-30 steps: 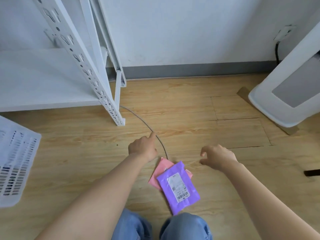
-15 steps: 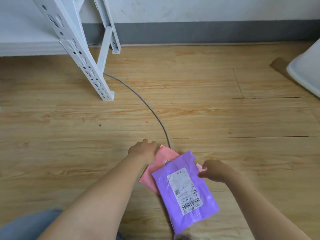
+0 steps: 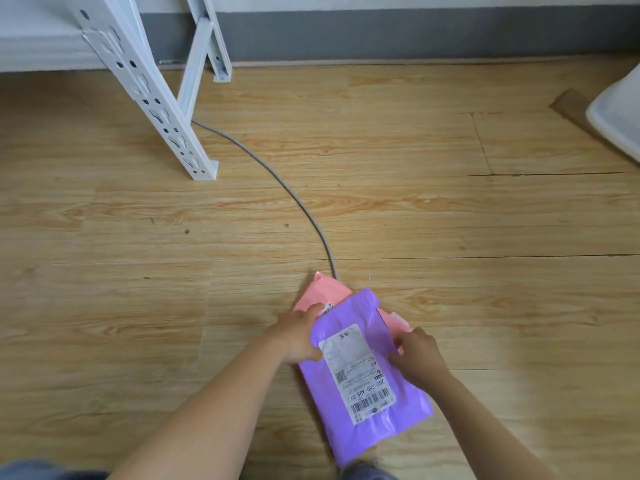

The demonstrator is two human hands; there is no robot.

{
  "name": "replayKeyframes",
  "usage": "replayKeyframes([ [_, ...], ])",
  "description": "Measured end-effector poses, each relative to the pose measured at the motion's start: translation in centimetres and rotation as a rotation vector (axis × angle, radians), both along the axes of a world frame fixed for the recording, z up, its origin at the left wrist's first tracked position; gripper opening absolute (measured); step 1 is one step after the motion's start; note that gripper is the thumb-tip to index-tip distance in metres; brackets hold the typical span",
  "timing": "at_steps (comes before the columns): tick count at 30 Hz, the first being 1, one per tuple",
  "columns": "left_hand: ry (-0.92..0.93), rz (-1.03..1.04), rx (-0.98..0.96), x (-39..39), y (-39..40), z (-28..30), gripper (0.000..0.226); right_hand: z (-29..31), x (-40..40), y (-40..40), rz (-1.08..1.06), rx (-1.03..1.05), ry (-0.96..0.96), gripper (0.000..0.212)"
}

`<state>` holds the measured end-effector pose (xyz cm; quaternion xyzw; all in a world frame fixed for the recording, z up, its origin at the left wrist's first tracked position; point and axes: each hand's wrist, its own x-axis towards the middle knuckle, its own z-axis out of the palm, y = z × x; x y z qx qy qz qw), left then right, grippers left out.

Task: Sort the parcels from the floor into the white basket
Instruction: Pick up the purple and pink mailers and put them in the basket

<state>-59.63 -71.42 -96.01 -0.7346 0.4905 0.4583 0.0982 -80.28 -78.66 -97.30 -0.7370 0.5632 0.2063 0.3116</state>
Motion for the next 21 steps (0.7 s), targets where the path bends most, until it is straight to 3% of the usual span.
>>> replayKeyframes([
  [4, -0.123, 0.051, -0.070, 0.5, 0.3, 0.0, 0.094, -0.2, 1.4, -0.8, -0.004, -0.185, -0.203, 0.032],
  [6, -0.154, 0.125, -0.094, 0.7, 0.5, 0.0, 0.093, -0.4, 1.9, -1.2, 0.030, -0.162, -0.229, 0.041],
  [10, -0.118, 0.192, -0.086, 0.7, 1.0, -0.2, 0.097, -1.3, 2.3, -0.9, 0.043, -0.003, -0.070, 0.093],
  [12, -0.096, 0.183, -0.096, 0.5, 1.3, -0.3, 0.098, -1.6, 2.3, -0.2, 0.016, -0.031, -0.005, 0.100],
  [14, -0.094, 0.182, -0.098, 0.4, 1.2, -0.2, 0.094, -1.5, 2.3, -0.1, -0.061, -0.024, -0.025, 0.084],
  [18, -0.190, 0.169, -0.119, 0.8, 0.4, 0.7, 0.082, 1.5, 2.8, -1.9, -0.178, 0.081, -0.259, 0.005],
  [21, -0.237, 0.233, -0.144, 1.8, -0.5, 3.1, 0.079, 5.0, 3.8, -3.6, -0.329, 0.105, -0.425, 0.004],
])
